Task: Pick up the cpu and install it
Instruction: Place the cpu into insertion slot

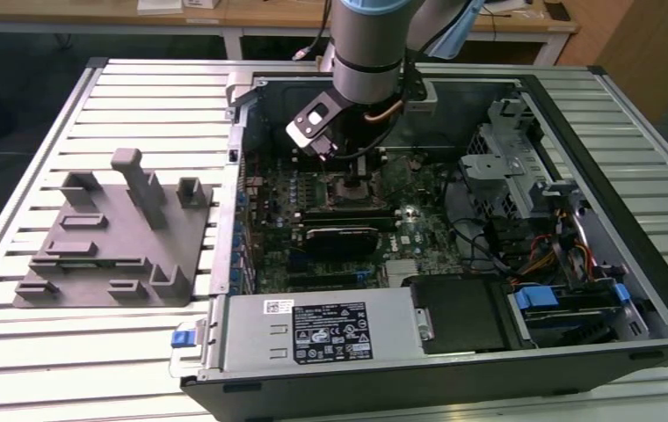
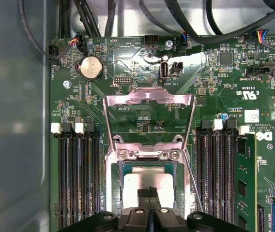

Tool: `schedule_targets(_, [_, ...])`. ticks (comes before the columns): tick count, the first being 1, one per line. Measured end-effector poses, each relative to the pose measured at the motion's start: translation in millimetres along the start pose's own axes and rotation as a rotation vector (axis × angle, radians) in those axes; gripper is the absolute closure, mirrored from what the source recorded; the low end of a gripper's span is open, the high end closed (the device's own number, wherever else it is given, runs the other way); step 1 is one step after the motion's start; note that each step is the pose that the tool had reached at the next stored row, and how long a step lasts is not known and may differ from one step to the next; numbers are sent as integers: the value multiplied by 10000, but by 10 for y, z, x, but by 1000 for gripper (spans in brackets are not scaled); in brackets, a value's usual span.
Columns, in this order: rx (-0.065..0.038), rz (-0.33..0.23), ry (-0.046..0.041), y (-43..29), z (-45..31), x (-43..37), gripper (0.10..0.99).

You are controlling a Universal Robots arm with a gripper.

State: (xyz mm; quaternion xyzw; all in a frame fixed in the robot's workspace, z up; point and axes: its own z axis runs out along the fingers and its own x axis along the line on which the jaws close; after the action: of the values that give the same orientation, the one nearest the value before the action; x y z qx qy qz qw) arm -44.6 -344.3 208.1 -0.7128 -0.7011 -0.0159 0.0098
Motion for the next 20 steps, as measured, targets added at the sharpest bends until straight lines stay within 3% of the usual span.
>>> schedule_targets(6, [-1, 1, 2, 14, -54, 2, 980])
schedule_targets(14, [0, 0, 1, 17, -356, 13, 980])
schedule_targets(20, [-1, 0, 2, 17, -362, 14, 980])
